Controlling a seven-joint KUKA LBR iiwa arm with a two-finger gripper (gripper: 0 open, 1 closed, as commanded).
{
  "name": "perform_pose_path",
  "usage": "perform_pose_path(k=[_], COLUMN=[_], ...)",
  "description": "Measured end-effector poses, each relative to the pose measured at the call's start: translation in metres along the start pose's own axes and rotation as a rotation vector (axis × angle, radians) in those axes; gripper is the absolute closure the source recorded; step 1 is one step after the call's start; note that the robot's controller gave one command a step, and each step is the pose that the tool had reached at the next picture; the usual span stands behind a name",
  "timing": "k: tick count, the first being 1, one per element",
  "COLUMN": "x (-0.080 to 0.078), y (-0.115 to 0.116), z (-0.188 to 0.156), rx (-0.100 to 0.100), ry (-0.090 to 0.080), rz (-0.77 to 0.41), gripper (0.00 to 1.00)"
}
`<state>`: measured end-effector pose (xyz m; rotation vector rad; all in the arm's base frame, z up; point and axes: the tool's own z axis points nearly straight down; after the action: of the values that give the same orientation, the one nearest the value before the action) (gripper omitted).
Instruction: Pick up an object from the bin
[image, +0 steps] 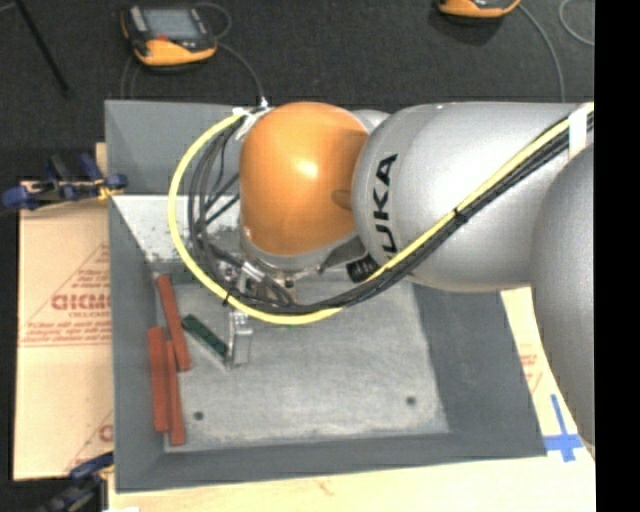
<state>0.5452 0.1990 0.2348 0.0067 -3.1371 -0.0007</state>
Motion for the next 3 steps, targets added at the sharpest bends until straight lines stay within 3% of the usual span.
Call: perform_pose_path(k=[1,2,3], x=[-0.002,-0.014,-0.032], y=[-0.001,-0.008,-0.035], z=[-0.004,0.047,0.076], rx=[-0.002,-0.003,0.001], ry=[-0.008,-0.009,-0.004], rz=[0.004,0.146,0.263], gripper=[0.0,0.0,0.0])
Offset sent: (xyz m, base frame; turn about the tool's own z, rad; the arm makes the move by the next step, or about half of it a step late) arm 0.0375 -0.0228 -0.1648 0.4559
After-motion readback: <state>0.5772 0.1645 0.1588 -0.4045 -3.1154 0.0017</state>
